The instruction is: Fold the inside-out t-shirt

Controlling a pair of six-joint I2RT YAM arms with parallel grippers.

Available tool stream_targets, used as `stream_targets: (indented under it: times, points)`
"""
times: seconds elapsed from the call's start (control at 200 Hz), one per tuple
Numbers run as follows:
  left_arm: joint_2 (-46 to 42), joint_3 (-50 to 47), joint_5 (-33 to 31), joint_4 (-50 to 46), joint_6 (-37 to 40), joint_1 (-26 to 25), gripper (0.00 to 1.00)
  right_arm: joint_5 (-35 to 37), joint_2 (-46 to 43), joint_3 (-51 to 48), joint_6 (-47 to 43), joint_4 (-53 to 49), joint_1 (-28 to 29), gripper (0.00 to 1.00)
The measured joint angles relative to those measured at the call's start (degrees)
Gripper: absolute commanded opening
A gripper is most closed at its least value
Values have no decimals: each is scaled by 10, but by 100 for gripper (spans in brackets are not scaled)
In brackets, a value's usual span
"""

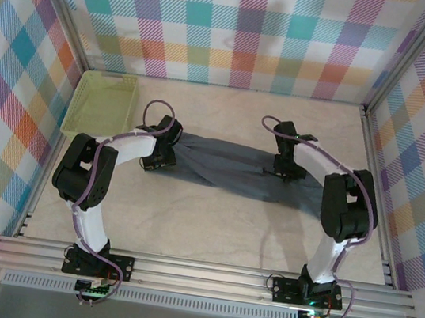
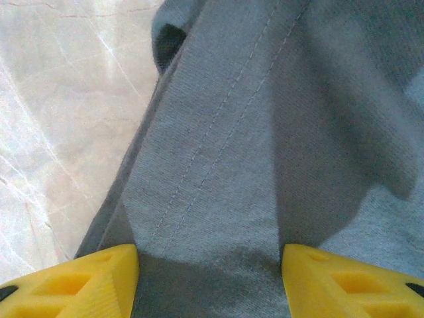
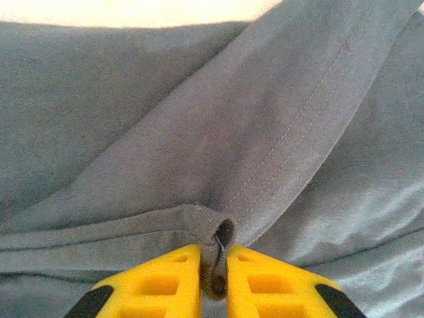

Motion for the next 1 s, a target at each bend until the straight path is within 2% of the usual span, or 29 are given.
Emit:
stream_targets:
  times: [0.21, 0.33, 0.525, 0.705, 0.78, 0.84, 0.87, 0.93, 1.0]
  points:
    - [0, 0, 0, 0, 0, 0, 59, 12, -30, 4, 2, -18, 13, 5]
    - [0, 0, 0, 0, 0, 0, 59, 17, -53, 4, 12, -36, 35, 6]
    - [0, 0, 0, 0, 0, 0, 59, 25, -109, 1, 59, -82, 110, 11]
    - [0, 0, 0, 0, 0, 0, 59, 25, -109, -18, 105, -115, 158, 12]
    - [0, 0, 0, 0, 2, 0, 59, 25, -102, -27, 116, -123, 165, 19]
    - [0, 0, 0, 0, 2, 0, 59, 25, -98, -28, 122, -127, 165, 39]
    - [0, 0, 0, 0, 2, 0, 59, 26, -97, -28, 123, -127, 165, 45]
    - [0, 0, 0, -1, 2, 0, 59, 28, -98, -28, 121, -129, 165, 51]
    - [0, -1, 0, -1, 3, 0, 59, 31, -101, -28, 119, -131, 159, 53]
